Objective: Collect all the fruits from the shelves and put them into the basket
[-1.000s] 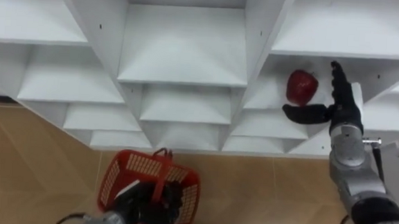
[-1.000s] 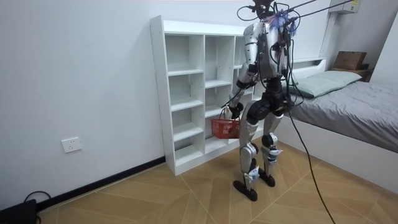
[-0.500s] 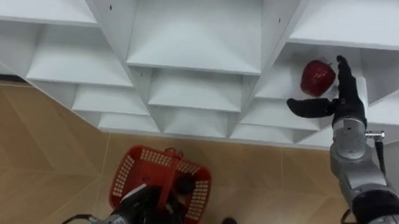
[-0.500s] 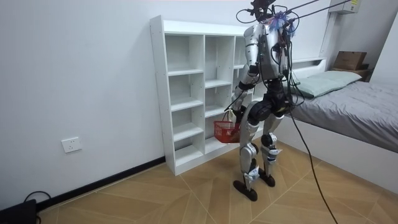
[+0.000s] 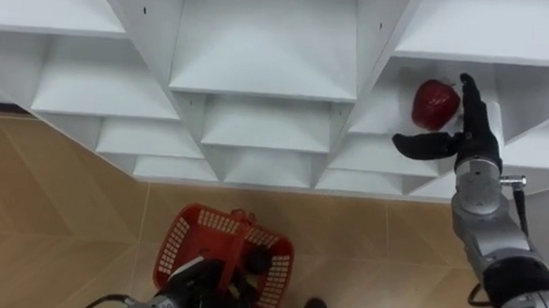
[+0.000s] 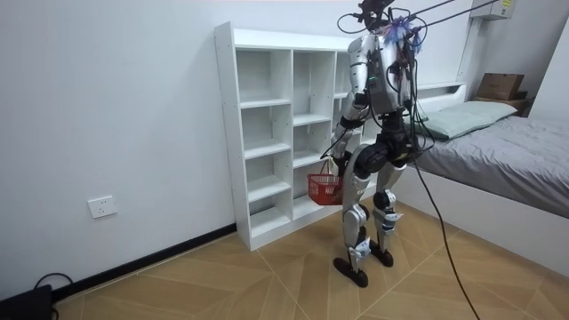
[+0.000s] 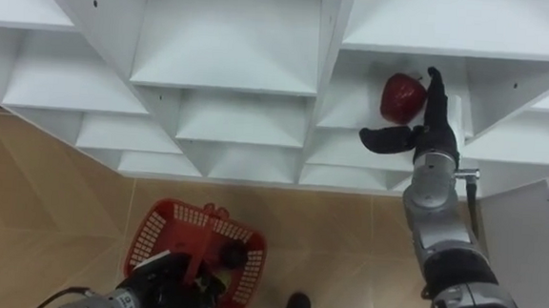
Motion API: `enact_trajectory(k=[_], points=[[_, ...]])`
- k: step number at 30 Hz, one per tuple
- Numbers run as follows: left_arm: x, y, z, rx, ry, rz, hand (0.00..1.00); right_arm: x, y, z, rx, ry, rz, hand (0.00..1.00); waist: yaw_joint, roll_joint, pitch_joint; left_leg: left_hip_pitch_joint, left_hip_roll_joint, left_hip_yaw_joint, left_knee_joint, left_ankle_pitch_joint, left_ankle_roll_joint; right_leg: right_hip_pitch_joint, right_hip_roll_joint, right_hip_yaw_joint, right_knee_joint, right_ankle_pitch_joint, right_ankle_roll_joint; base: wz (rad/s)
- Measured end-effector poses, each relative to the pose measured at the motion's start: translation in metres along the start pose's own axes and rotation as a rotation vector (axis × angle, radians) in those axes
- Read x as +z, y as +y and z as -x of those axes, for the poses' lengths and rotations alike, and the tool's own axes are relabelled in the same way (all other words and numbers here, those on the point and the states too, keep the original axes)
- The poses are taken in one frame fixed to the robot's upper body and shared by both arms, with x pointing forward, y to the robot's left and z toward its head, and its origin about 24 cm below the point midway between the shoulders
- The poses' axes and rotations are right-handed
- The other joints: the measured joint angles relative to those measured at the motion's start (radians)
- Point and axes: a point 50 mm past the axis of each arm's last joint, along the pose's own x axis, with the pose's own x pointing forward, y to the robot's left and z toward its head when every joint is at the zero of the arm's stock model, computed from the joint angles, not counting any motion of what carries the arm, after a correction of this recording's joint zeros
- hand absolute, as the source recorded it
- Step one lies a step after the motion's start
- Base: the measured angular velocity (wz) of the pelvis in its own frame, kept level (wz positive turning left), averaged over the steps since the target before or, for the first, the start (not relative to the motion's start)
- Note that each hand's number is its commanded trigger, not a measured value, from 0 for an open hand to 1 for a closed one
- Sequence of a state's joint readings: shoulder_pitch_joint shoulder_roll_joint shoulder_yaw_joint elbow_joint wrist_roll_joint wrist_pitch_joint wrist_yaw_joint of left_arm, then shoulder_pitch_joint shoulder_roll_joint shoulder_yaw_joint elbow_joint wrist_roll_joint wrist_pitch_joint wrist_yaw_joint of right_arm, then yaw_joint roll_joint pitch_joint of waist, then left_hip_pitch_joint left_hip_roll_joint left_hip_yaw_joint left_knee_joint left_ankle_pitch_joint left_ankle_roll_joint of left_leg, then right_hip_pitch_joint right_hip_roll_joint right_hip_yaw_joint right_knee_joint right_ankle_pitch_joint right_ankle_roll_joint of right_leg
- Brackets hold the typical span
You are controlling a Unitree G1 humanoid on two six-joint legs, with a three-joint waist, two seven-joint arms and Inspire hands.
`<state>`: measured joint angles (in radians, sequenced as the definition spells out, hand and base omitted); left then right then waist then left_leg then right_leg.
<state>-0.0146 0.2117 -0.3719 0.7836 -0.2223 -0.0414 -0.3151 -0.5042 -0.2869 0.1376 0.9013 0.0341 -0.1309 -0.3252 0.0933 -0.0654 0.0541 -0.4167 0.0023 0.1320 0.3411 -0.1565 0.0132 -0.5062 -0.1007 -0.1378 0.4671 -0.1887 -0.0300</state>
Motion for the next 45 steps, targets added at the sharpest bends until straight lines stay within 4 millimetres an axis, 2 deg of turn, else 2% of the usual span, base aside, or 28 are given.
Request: enact_trajectory(k=[5,10,14,27,34,45], points=[[-0.003,-0.001,0.0,-0.007,0.021,0.003,1.0,0.006,-0.002,-0.003,-0.007,-0.016,0.029,0.0,-0.002,-0.005,-0.0117,0.0,0.001,0.003,0.001,0.003,0.001,0.0,0.0,0.0,0.0,0.003,-0.001,0.0],[-0.005,-0.001,0.001,-0.008,0.037,-0.029,1.0,0.023,-0.009,-0.009,-0.059,-0.075,0.073,0.0,-0.002,-0.01,-0.0151,0.0,0.001,0.003,0.001,0.007,0.002,0.001,0.001,0.0,0.0,0.008,-0.002,0.0],[-0.005,-0.002,0.001,-0.009,0.038,-0.031,1.0,0.03,-0.012,-0.012,-0.092,-0.1,0.073,0.0,-0.003,-0.011,-0.0151,0.0,0.001,0.003,0.001,0.01,0.003,0.002,0.0,-0.001,-0.002,0.013,-0.002,0.0],[-0.005,-0.001,0.001,-0.011,0.038,-0.031,1.0,0.035,-0.014,-0.012,-0.128,-0.122,0.063,0.0,-0.006,-0.016,-0.0119,-0.011,0.007,0.002,0.001,0.011,0.004,-0.002,0.001,-0.001,-0.011,0.016,0.0,0.0],[-0.006,-0.005,0.0,-0.027,0.044,-0.042,1.0,0.032,-0.01,-0.01,-0.102,-0.116,0.083,0.0,-0.006,-0.016,-0.0114,-0.013,0.009,0.002,0.0,0.011,0.005,0.0,0.004,-0.003,-0.02,0.022,0.002,0.0],[-0.001,-0.007,-0.003,-0.02,0.036,-0.058,1.0,0.015,-0.001,-0.008,-0.027,-0.063,0.205,0.0,0.003,-0.012,-0.008,-0.059,0.008,0.003,0.005,0.012,0.007,-0.047,-0.001,-0.002,-0.01,0.022,0.001,0.01]])
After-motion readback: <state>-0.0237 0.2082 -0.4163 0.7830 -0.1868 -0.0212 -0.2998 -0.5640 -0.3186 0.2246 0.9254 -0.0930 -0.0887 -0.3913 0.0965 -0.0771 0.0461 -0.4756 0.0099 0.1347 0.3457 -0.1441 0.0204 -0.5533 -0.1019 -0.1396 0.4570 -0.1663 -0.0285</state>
